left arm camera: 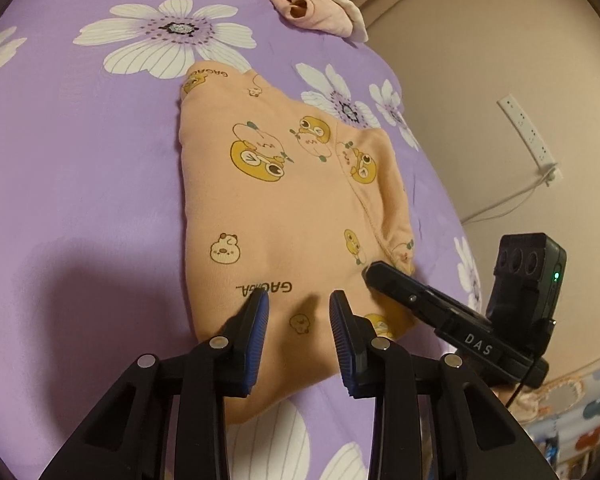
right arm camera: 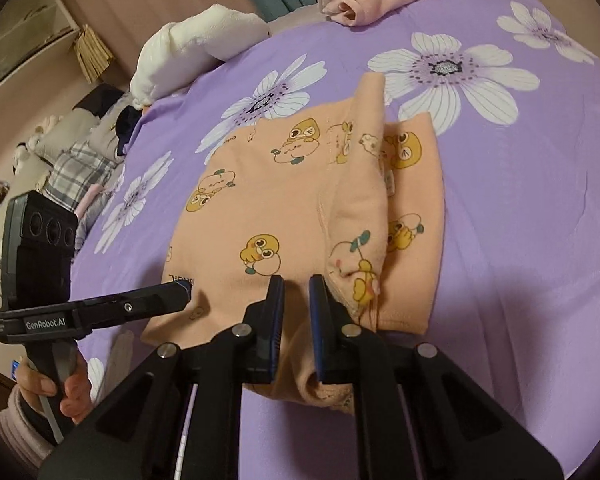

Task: Fold small clothes
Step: 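Lay the held edge over the garment with the right gripper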

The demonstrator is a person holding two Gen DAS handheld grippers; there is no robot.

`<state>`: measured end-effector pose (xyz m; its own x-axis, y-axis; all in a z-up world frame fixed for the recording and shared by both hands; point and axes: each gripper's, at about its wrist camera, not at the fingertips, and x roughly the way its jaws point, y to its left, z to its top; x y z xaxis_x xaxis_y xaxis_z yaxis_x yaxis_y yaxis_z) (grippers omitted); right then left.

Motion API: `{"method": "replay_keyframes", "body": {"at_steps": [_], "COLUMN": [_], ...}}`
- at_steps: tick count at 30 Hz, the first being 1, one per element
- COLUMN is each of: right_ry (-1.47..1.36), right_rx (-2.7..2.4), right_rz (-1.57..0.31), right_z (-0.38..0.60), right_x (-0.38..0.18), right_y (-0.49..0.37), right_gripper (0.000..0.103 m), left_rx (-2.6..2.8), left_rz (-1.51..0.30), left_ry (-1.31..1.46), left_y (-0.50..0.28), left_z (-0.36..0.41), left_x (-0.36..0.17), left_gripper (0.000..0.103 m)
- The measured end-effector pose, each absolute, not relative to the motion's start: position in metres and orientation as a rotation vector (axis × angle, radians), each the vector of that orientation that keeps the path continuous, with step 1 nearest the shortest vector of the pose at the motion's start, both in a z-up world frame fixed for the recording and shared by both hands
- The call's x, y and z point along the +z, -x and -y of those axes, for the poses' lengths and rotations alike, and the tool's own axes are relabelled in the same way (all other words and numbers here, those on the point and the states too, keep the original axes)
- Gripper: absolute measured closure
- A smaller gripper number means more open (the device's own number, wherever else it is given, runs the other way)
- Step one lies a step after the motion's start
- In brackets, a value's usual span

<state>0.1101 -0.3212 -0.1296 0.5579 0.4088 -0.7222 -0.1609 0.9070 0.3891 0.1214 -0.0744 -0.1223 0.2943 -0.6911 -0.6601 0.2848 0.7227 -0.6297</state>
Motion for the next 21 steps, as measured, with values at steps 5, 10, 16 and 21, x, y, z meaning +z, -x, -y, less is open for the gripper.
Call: {"method": "replay_keyframes", "body": {"at_steps": [5, 10, 16, 21], "right_ry": [-0.295, -0.313, -0.322, -0.329], "right_rx": [0.339, 0.342, 0.342, 0.342], "right_rz": [-0.925, -0.928, -0.930, -0.931], "right_z": [0.3192, 0.3197, 0.3199, 0.3207], "right_x": [-0.1283, -0.1287, -0.1295, -0.1302], "right_y": [-0.1068, -0.1059, -0.1029, -0.1009], "right_gripper": [0.092, 0.092, 0.092, 0.092], "left_rx": [-0.678, -0.683, -0.689, -0.688], "left_rz": [-1.092, -1.098, -1.104, -1.104], "left_ry": [0.436, 0.434, 0.431, 0.428], "left_y": [-0.1204, -0.1201, -0.1200, -0.1191], "left_z": [0.0745, 0.0739, 0.0717, 0.0713], "left_x": [-0.1227, -0.1234, -0.1253, -0.1260], "left_gripper": [0.070, 0.070, 0.070, 0.070]}}
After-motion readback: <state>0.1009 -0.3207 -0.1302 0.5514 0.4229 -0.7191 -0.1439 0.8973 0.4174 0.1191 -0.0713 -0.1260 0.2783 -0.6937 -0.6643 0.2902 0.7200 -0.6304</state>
